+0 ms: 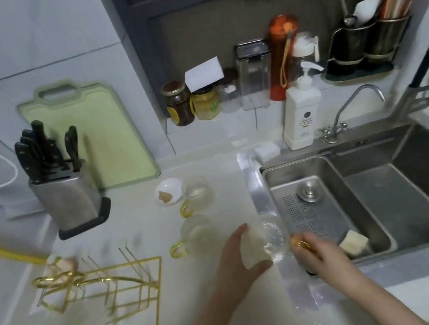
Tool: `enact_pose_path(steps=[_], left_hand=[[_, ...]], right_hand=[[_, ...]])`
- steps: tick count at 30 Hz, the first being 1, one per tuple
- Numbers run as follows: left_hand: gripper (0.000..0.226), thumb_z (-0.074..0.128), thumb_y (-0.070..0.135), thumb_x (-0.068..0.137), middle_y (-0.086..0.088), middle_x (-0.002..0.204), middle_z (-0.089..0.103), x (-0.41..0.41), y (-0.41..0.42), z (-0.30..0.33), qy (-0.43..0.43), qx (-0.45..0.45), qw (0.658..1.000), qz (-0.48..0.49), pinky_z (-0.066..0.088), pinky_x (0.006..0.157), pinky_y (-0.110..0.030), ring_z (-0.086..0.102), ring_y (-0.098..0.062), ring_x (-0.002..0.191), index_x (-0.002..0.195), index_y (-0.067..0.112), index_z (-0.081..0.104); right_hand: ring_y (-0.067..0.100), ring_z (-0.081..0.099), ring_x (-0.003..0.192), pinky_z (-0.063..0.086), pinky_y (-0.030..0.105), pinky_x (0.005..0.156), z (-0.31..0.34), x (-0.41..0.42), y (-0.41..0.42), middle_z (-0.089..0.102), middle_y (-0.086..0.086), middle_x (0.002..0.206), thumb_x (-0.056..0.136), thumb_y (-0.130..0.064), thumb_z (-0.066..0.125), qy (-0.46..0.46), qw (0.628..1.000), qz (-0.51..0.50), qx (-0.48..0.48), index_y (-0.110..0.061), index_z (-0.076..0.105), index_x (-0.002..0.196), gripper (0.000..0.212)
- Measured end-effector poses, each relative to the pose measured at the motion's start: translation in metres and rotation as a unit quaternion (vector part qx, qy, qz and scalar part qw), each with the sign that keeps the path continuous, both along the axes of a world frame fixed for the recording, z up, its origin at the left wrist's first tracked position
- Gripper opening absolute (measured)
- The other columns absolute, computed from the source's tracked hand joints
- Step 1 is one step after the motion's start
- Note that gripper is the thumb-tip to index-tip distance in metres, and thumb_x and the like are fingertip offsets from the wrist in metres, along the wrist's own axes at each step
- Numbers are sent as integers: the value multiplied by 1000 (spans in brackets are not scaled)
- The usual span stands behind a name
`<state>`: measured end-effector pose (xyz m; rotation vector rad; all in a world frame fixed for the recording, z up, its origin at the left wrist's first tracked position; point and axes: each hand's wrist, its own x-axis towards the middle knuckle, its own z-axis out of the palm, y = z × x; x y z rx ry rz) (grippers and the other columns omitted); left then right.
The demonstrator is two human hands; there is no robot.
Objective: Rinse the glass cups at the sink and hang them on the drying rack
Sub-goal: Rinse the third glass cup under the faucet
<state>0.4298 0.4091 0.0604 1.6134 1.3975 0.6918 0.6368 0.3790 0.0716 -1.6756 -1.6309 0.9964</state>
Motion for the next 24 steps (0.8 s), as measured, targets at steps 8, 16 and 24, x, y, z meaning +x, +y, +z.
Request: enact_pose_path(steps=[8, 16, 24], left_hand=[[83, 76, 48, 63, 29, 137, 39, 75, 10, 30, -31, 53, 985, -160, 35, 110, -28, 38, 8, 128, 130, 54, 27], [80, 77, 50, 63, 36, 133, 42, 161, -10, 29, -60, 40, 971, -230, 35, 111, -29, 39, 8, 129, 127, 61, 29], [52, 77, 29, 73, 30, 109, 64, 269, -22, 55, -97, 19, 972, -214, 49, 85, -16, 60, 7, 102, 106, 60, 52]], right_hand=[[3, 63, 87, 47, 17, 80, 25, 51, -55, 68, -16, 96, 90, -17, 59, 88, 980, -175, 40, -21, 62, 91, 5], [10, 65, 80, 49, 23, 75, 28, 119, -97, 71, -2, 85, 89, -20, 61, 39, 962, -267, 46, -27, 61, 95, 10], [6, 65, 82, 52, 30, 77, 27, 229, -82, 71, -8, 85, 87, -33, 62, 3, 956, -289, 50, -25, 64, 97, 13]])
